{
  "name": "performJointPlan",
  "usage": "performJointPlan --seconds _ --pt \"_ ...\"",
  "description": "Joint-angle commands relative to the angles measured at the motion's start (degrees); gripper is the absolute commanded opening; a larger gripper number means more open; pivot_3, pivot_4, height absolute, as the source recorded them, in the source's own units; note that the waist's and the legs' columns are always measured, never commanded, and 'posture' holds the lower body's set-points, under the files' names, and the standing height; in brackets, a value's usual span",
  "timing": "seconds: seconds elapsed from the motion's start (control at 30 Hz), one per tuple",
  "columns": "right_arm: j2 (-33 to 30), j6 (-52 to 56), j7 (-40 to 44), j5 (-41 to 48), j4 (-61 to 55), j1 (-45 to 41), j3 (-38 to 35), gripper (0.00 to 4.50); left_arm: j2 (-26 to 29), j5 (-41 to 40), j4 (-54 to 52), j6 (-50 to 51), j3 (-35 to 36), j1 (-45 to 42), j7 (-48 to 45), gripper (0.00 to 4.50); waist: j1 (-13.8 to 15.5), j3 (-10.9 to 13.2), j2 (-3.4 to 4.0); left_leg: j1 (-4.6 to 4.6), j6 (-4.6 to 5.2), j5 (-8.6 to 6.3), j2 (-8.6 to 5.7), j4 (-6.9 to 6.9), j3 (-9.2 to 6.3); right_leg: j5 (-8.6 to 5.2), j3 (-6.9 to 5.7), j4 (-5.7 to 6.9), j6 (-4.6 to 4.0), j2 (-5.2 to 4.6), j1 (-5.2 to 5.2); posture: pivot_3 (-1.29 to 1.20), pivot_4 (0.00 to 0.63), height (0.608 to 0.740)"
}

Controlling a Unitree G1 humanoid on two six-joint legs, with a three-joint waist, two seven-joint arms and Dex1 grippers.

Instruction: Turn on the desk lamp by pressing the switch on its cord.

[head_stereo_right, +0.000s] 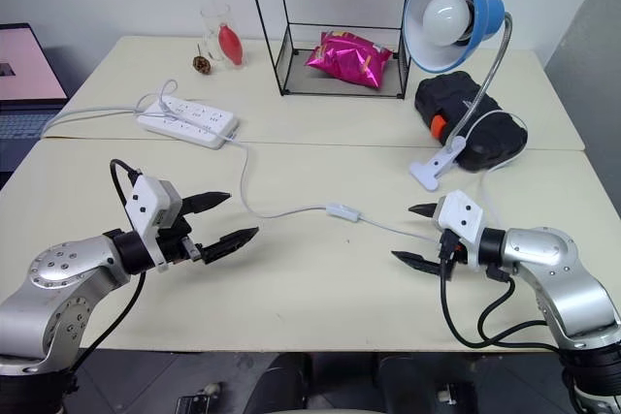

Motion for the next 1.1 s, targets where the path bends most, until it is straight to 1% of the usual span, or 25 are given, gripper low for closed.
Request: performJointPlan --seconds 0.03,0.13,0.23,0.33,0.43,0.63,0.87,1.1 --pt "-0.6 0.3 -1.0 1.1 -3.8 0.4 -2.3 4.46 -0.8 -0.4 1.1 -0.8 -2.3 -3.2 -1.5 4.5 0.0 0.0 0.0 0.0 0.0 0.0 0.0 0.0 -0.01 0.0 -0.01 0.0 0.0 0.0 0.0 0.0 0.15 0.74" --pt "-0.4 1.4 -2.0 1.4 -5.6 1.3 -2.8 4.46 -1.5 1.6 3.8 -2.7 -5.3 -6.8 -2.7 4.5 0.0 0.0 0.0 0.0 0.0 0.0 0.0 0.0 0.0 0.0 0.01 0.0 0.0 0.0 0.01 0.0 0.15 0.74" --pt "-0.3 2.8 -3.2 1.8 -7.6 2.4 -3.3 4.46 -2.4 4.7 7.7 -5.9 -10.5 -11.6 -5.4 4.5 0.1 0.0 0.0 0.0 0.0 0.0 -0.02 0.0 -0.02 0.0 -0.01 0.0 0.0 0.0 0.01 0.0 0.15 0.74" --pt "-0.3 4.8 -4.3 2.4 -9.5 3.2 -3.8 4.46 -3.6 7.4 11.7 -9.2 -14.1 -15.0 -7.7 4.5 0.2 0.0 0.0 -0.01 0.0 0.0 -0.05 0.03 -0.03 0.02 -0.03 0.01 0.02 0.01 0.04 0.0 0.15 0.74" --pt "0.0 8.5 -6.1 4.0 -12.1 4.1 -4.4 4.46 -5.3 12.1 18.8 -16.1 -18.7 -19.2 -10.7 4.5 0.2 0.0 0.0 0.0 0.0 0.0 -0.05 0.03 0.0 0.02 0.0 -0.01 0.03 0.01 0.05 0.0 0.15 0.74" --pt "0.0 12.2 -9.1 5.2 -16.5 5.9 -4.7 4.46 -9.3 19.4 34.2 -28.4 -24.1 -26.9 -14.5 4.5 0.1 0.0 0.01 -0.02 0.01 0.0 -0.05 0.02 -0.01 0.03 0.0 0.02 0.03 0.03 0.02 0.0 0.15 0.74" --pt "0.1 14.2 -11.5 6.0 -19.8 7.6 -4.8 4.46 -14.0 23.7 48.2 -36.9 -26.2 -33.9 -16.6 4.5 0.1 0.0 0.0 -0.08 0.02 0.01 -0.1 0.07 -0.02 0.05 -0.01 0.0 0.08 0.02 0.02 0.0 0.15 0.74" --pt "0.3 14.9 -12.4 6.5 -20.5 7.6 -4.3 4.46 -17.0 26.2 55.2 -41.1 -26.2 -36.8 -16.9 4.5 0.0 0.0 0.0 -0.08 0.02 0.01 -0.1 0.06 -0.05 0.05 -0.03 0.04 0.08 0.03 0.01 0.0 0.15 0.74"
